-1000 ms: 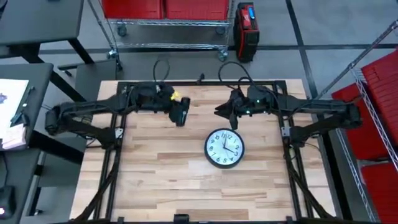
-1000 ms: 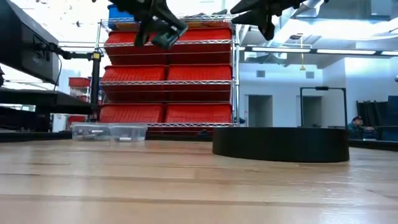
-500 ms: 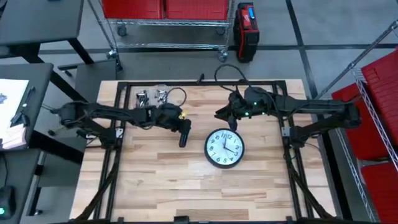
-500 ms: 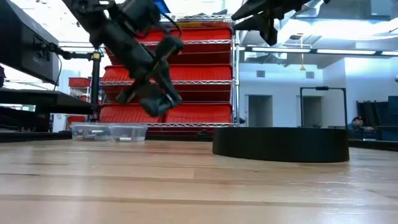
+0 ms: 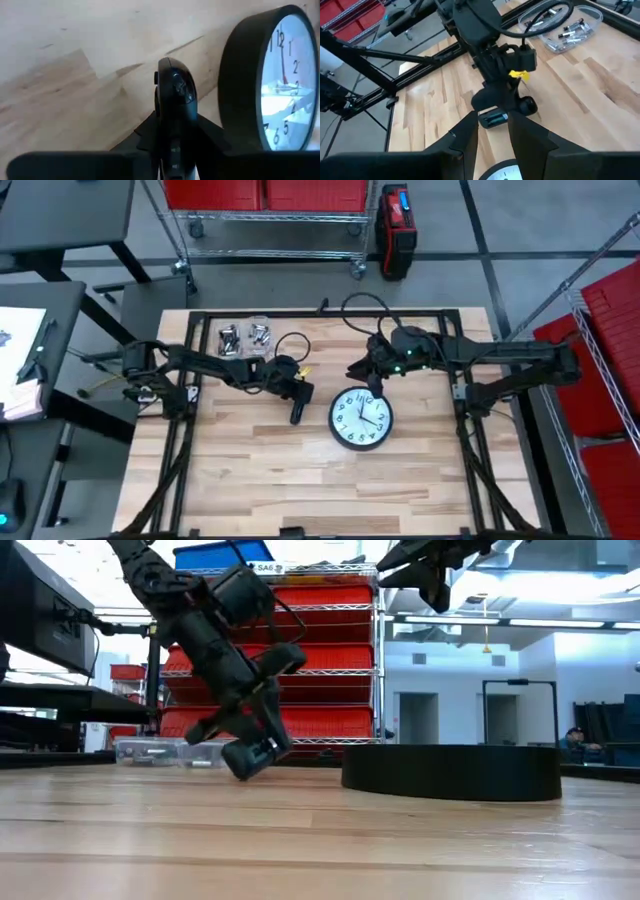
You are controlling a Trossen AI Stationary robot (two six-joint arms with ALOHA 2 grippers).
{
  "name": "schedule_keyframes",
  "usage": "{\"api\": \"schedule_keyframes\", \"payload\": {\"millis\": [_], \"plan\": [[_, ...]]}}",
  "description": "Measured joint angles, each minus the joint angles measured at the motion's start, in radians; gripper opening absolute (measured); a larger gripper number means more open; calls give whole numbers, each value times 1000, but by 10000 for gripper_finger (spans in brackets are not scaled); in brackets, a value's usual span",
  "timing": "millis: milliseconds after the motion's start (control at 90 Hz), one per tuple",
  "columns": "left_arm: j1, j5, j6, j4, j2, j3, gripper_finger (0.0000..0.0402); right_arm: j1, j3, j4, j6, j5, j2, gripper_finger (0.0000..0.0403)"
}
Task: Insert battery
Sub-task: Remove the remote’s battery cover, then insert the silver battery into the remote
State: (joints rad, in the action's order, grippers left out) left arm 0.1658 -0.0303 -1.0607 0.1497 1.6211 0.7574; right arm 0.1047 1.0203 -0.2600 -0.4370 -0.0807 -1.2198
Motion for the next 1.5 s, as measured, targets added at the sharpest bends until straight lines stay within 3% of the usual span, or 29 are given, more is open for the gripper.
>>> {"api": "schedule_keyframes", "payload": {"millis": [267,533,744,944,1033,1244,1500], "plan": [[12,-2,1,-48,0,0,131,0,0,-3,1,0,0,99],[55,-72,69,-202,-25,2,169,0,0,-24,27,0,0,99],[101,-76,104,-368,-220,45,170,4,0,-24,77,-1,0,99],[202,73,267,-586,-407,148,161,28,0,-13,155,-1,0,99],[283,88,352,-673,-443,181,155,66,0,14,158,1,0,99],[482,55,582,-687,-424,201,143,204,2,90,130,3,-29,99],[647,-48,789,-736,-271,277,128,352,1,113,100,-1,-107,99]]}}
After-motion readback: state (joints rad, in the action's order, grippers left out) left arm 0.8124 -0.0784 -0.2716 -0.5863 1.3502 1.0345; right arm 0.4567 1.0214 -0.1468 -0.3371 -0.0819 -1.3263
